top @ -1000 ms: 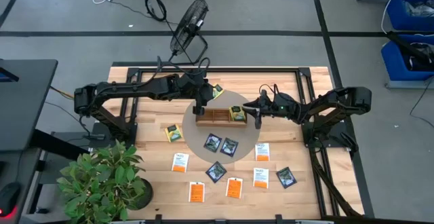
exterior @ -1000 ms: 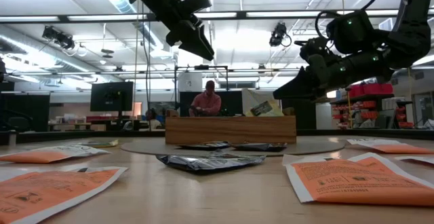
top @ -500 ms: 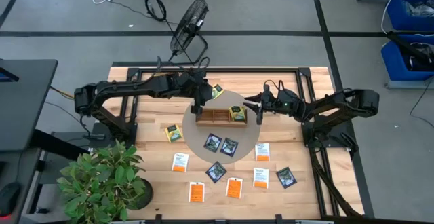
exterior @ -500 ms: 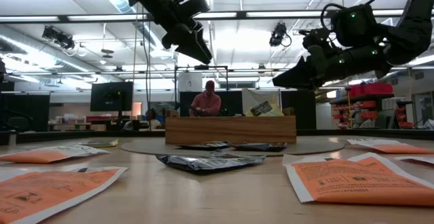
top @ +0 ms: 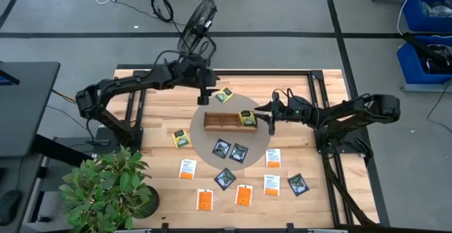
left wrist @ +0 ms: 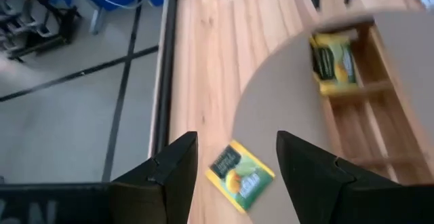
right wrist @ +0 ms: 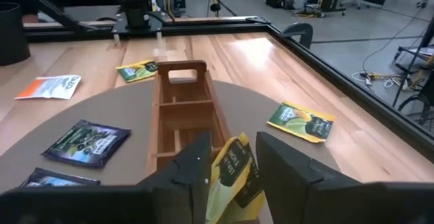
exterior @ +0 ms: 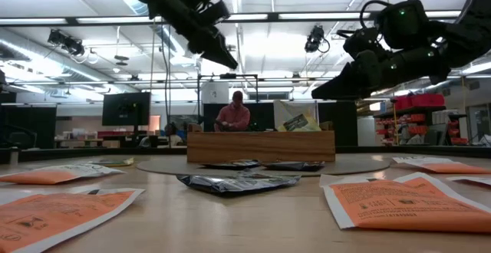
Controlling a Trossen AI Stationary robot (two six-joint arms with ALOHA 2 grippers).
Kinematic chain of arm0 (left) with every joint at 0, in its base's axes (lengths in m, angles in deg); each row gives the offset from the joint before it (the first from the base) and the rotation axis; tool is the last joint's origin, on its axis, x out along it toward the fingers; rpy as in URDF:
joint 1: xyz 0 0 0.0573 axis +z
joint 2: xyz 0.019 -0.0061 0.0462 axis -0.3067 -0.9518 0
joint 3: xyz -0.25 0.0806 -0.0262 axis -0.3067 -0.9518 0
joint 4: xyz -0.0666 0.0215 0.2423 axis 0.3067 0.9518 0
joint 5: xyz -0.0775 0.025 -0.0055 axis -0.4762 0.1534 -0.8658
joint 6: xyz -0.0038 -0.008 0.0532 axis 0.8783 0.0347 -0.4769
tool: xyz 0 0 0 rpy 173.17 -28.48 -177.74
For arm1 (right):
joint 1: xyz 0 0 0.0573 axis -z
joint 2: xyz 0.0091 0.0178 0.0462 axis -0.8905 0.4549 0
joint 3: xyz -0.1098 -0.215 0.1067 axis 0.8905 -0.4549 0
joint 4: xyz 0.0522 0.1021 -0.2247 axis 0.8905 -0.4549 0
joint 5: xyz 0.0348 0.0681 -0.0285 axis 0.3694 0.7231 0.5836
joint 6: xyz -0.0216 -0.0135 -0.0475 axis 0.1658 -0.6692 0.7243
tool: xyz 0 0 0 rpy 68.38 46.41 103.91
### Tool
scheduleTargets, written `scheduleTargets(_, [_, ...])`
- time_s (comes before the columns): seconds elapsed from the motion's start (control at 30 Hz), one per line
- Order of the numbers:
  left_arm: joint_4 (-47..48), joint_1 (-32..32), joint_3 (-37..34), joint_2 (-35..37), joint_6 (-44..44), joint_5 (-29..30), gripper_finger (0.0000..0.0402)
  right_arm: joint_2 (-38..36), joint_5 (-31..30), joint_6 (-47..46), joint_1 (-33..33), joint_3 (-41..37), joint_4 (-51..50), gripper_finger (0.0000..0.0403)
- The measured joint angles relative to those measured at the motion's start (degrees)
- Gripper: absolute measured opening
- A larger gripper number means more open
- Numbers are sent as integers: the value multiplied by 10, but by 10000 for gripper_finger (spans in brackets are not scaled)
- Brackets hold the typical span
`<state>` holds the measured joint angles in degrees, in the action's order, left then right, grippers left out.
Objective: Pick & Place Tea
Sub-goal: Put the yellow tea bag into the right section of the wooden organizer
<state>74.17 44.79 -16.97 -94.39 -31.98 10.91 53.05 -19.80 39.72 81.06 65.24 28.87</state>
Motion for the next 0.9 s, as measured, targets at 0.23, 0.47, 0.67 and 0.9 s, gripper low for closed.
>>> scheduleTargets(0.23, [67, 8, 123, -65, 15, 0, 194, 0, 0, 0, -10, 0, 0, 126])
scheduleTargets(0.47, [158, 41, 248, -176, -3, -26, 188, 0, 0, -5, -31, 0, -17, 126])
scheduleTargets(0.67, [198, 79, 272, -260, -30, -73, 188, 0, 0, -13, -57, 0, -54, 126])
scheduleTargets(0.9, [201, 83, 272, -327, -67, -56, 188, 0, 0, -15, -71, 0, -57, 126])
